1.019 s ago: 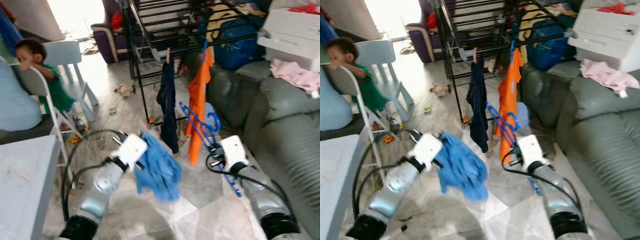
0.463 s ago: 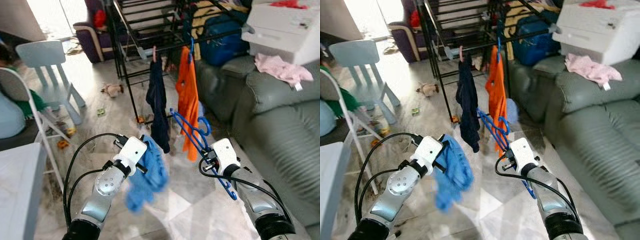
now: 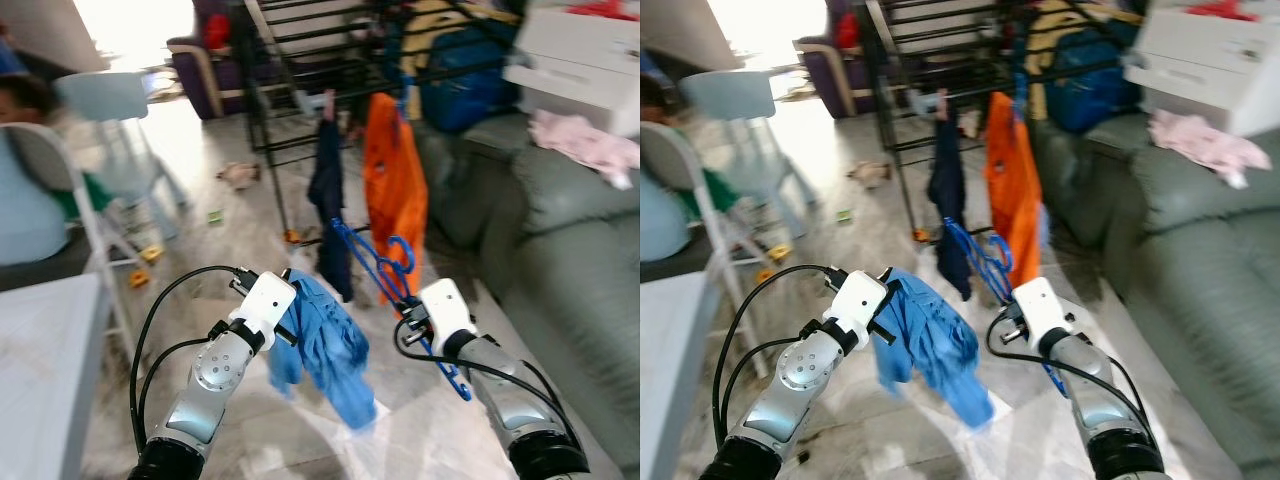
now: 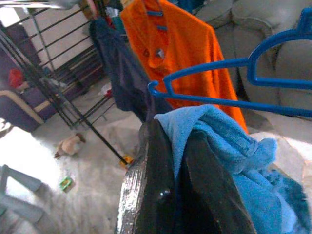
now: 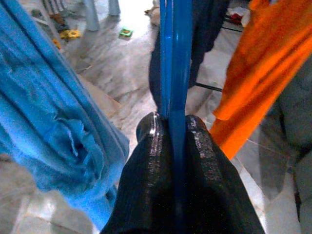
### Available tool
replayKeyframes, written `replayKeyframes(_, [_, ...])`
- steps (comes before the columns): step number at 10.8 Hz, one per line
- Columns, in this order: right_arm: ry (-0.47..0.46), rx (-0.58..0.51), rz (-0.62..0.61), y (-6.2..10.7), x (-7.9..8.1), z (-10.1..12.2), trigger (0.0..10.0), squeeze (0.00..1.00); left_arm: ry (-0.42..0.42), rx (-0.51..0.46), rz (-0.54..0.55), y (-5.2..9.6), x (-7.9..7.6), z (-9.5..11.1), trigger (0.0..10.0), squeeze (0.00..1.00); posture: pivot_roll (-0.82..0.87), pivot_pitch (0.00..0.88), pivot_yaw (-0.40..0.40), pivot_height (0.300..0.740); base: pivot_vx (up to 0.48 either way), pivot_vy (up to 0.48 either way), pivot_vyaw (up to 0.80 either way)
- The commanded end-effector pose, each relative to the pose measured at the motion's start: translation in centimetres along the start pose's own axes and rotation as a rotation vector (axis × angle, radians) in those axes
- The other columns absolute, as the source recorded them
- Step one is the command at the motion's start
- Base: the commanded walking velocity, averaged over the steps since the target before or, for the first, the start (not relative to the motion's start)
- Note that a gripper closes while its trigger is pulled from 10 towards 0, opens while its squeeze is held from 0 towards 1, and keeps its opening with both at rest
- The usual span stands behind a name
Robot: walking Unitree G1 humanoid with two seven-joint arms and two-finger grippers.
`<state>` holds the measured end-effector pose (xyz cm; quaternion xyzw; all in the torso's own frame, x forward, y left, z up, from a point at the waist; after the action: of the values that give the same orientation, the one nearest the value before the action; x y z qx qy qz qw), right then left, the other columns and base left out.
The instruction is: Hang hanger
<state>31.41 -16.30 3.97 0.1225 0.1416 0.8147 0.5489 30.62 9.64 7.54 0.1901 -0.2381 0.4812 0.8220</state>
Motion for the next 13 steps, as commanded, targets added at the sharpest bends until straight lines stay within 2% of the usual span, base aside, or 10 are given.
replayKeyframes(1, [0.010,-0.009,0.014,-0.04,0.32,0.36,10.0,0.00,0.002,-0.004,0.005,0.06,0.23,0.11,10.0,0.00,-0.09,0.000,0.077,0.740,0.000,0.000,0.00])
replayKeyframes(3, [0.018,-0.006,0.015,-0.18,0.37,0.51,10.0,0.00,0.003,-0.002,0.005,0.08,0.16,0.09,10.0,0.00,-0.09,0.000,0.071,0.740,0.000,0.000,0.00])
replayKeyframes(11, [0.023,-0.001,0.013,-0.29,0.47,0.46,10.0,0.00,0.007,-0.005,-0.009,0.01,-0.15,0.15,10.0,0.00,-0.09,0.000,0.072,0.740,-0.258,0.000,0.00])
replayKeyframes(13, [0.026,-0.003,0.012,-0.38,0.50,0.54,10.0,0.00,0.002,-0.010,-0.013,-0.01,-0.19,0.21,10.0,0.00,-0.09,0.000,0.072,0.740,0.000,0.000,0.00])
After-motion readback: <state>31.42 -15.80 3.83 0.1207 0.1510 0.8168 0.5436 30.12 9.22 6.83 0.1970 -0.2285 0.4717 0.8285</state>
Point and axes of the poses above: a point about 5 cm out from each wrist's last joint towards the gripper, its own y axis pointing back from the gripper into the wrist, its own z axis along the axis of the wrist's last joint, x = y × z, the point moved 2 cm from there along -y, pointing out of the wrist towards the gripper, and after that the axes turned 15 degrees about -y, right-handed, at the moved point
